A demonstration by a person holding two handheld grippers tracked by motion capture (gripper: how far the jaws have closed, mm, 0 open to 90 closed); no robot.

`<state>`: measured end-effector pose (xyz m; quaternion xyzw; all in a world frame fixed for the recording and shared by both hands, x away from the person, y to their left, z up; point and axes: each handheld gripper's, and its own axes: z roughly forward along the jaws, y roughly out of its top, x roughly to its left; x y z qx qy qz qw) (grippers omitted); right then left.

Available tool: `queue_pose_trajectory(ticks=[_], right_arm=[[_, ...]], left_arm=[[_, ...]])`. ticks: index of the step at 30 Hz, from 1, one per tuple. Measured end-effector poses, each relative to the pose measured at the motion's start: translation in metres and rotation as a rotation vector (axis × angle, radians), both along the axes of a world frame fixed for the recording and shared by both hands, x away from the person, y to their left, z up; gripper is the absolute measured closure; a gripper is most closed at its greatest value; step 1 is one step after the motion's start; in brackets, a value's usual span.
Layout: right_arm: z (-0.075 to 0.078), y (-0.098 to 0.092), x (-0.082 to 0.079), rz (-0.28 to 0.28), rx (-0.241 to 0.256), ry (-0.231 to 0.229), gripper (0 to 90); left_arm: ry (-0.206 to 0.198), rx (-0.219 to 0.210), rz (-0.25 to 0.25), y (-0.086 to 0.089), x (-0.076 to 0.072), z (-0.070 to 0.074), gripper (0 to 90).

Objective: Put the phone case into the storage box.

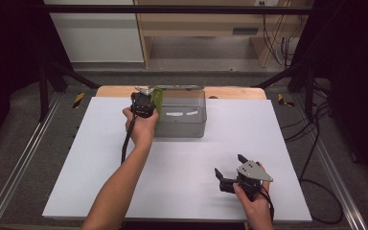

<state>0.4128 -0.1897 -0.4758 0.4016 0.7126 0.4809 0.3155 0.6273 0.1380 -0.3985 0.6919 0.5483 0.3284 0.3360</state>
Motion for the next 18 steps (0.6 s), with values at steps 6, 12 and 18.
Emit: queue_pose_trajectory(ticks=[6, 12, 18], right_arm=[[-0.0014, 0.0004, 0.0012, -0.001, -0.003, 0.005, 5.5], [-0.0015, 0.0013, 0.0011, 0.000, -0.003, 0.009, 5.5], [-0.0017, 0.0014, 0.0012, 0.003, -0.006, 0.009, 5.5]], left_arm=[[0.001, -0.014, 0.006, 0.0037, 0.0013, -0.0006, 77.9], [0.001, -0.018, -0.003, 0.0044, 0.0021, -0.0009, 77.8], [-0.002, -0.021, -0.003, 0.0037, 0.0032, -0.0014, 77.8]])
